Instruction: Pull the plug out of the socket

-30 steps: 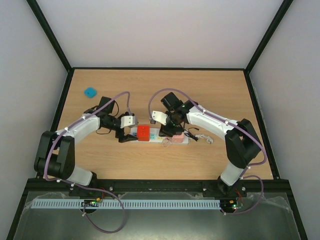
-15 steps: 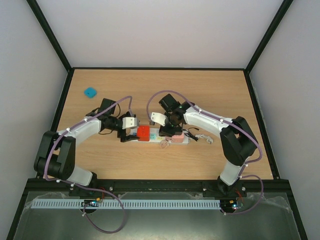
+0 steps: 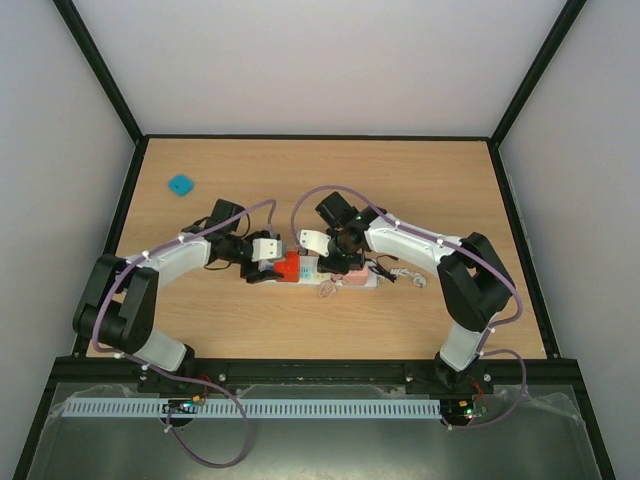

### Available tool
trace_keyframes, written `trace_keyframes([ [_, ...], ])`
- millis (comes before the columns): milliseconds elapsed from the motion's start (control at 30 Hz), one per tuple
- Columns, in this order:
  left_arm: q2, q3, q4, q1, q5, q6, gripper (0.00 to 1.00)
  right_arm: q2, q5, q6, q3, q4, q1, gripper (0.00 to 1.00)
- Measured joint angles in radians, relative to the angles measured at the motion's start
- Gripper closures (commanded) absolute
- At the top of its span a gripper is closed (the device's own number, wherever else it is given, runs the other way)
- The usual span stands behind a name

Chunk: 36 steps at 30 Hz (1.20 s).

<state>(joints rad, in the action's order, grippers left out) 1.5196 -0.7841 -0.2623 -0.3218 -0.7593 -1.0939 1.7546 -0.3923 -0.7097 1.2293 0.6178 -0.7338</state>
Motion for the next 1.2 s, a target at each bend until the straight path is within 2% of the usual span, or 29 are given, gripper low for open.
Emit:
trace_keyframes([
  [200,-0.001,0.0,0.0,-0.019,0.009,0.007,0.45,0.0,-0.004,-0.006,-0.009,-0.015,-0.001,0.83],
  [333,0.001,-0.009,-0.017,-0.018,0.003,0.024,0.51,0.0,-0.006,-0.006,-0.01,-0.017,-0.001,0.87],
  [533,0.022,-0.04,-0.061,-0.011,-0.015,0.03,0.54,0.0,-0.005,-0.006,-0.012,-0.021,-0.002,0.9],
  [800,-0.004,-0.013,-0.034,-0.011,-0.016,0.031,0.58,0.0,-0.007,-0.004,-0.016,-0.027,-0.002,0.93],
  [1200,-0.058,-0.006,-0.032,-0.01,-0.033,0.054,0.6,0.0,-0.005,0.0,-0.017,-0.029,-0.004,0.92],
])
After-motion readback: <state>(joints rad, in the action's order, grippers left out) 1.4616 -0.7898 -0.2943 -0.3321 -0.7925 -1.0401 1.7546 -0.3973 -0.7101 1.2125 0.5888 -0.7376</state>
